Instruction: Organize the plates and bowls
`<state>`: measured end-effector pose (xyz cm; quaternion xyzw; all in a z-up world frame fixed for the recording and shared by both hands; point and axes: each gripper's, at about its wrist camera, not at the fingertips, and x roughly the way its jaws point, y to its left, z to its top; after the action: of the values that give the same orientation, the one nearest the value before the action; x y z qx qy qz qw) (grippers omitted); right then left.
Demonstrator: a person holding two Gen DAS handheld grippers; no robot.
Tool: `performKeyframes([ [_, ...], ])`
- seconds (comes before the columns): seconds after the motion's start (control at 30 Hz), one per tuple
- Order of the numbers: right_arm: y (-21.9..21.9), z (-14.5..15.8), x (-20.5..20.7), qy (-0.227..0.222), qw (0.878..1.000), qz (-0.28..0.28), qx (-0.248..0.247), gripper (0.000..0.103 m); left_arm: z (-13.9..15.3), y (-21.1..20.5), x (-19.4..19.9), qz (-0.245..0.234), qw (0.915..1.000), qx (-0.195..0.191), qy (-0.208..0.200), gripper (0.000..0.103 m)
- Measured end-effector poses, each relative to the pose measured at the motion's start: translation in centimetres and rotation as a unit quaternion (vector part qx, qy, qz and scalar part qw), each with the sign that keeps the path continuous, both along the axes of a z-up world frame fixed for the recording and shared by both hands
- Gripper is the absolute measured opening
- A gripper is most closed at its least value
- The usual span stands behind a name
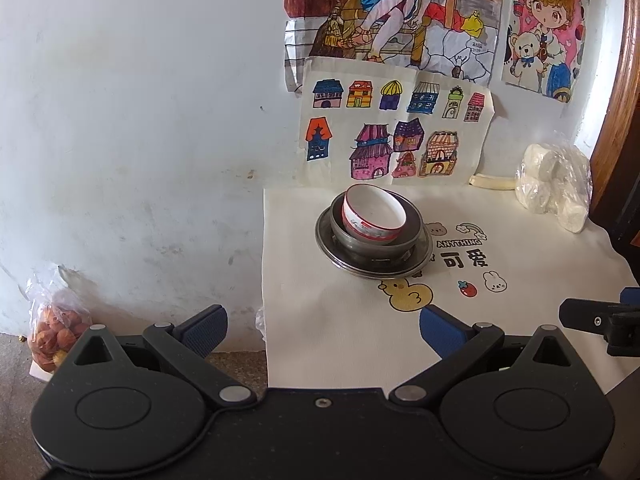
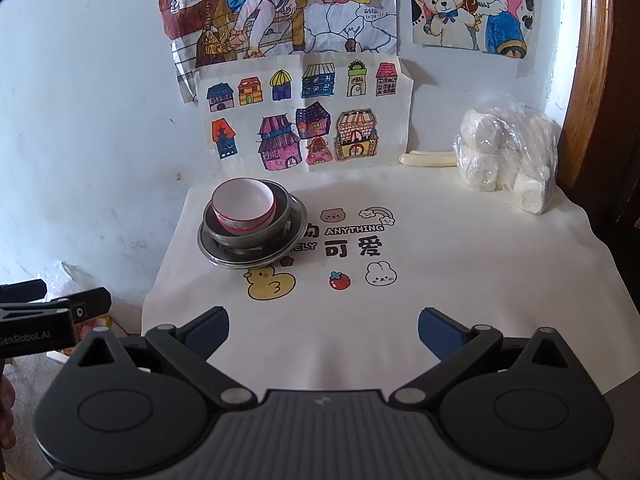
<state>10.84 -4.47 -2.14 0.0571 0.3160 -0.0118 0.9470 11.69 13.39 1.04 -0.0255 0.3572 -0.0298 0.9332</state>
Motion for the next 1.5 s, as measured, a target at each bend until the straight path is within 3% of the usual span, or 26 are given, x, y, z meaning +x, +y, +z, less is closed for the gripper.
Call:
performKeyframes([
  [1.5, -0.6, -0.1, -0.7, -0.001, 1.0, -0.004, 0.002, 0.103, 0.0, -1.1, -0.6, -0.01, 0.9999, -0.004, 0.008, 0.102],
])
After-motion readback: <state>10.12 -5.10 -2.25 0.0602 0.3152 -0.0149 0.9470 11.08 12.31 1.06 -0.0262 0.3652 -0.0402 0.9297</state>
